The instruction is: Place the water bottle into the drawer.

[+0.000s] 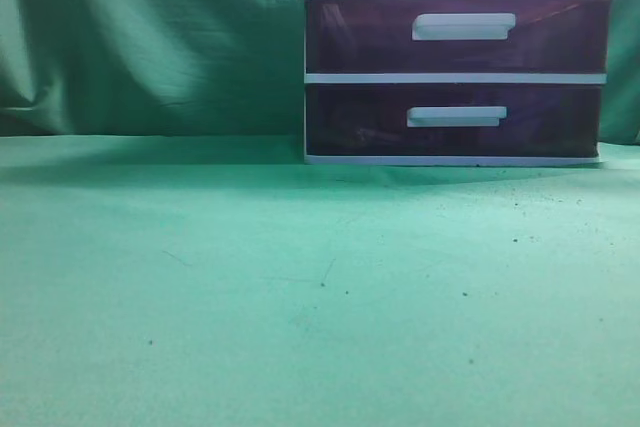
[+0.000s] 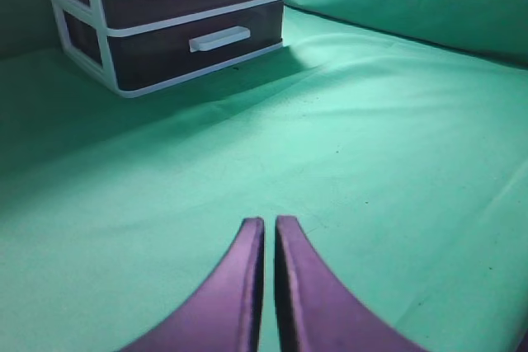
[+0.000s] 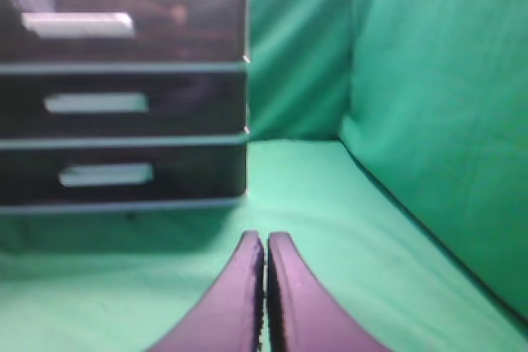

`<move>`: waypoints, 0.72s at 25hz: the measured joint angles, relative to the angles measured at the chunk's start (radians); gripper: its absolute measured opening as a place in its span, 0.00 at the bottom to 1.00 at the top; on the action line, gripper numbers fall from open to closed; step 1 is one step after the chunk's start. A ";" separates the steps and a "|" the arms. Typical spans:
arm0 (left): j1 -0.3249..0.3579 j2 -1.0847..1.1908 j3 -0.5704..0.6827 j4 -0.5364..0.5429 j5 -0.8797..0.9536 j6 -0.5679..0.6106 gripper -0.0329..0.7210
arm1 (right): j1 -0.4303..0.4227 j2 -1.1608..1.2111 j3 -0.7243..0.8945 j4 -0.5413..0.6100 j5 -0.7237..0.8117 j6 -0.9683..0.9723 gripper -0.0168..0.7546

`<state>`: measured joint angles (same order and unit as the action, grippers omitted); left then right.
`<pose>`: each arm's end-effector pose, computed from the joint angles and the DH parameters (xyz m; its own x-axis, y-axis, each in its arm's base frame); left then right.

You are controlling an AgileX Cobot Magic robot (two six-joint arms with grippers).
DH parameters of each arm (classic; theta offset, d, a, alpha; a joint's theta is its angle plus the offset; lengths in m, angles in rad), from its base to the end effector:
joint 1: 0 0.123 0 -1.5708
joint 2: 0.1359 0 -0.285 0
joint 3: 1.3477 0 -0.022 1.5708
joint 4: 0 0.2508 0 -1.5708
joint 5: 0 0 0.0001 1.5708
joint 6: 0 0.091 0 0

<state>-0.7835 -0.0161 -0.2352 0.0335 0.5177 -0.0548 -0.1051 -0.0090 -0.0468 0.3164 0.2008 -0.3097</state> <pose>0.0264 -0.0242 0.2448 -0.1439 0.1071 -0.9838 0.6906 0.7228 -0.0223 0.0534 0.0001 0.2121 -0.0478 0.0058 -0.9988 0.0431 0.9991 0.0037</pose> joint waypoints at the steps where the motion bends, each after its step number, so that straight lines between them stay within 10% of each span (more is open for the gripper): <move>1: 0.000 0.000 0.000 0.000 0.000 0.000 0.04 | -0.012 0.000 0.021 -0.010 -0.002 0.002 0.02; 18: 0.000 0.000 0.000 0.000 0.000 0.000 0.04 | 0.032 0.000 0.075 -0.250 0.171 0.234 0.02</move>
<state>-0.7835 -0.0161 -0.2352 0.0335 0.5177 -0.0548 -0.0728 -0.0090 0.0279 0.0664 0.3722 -0.0758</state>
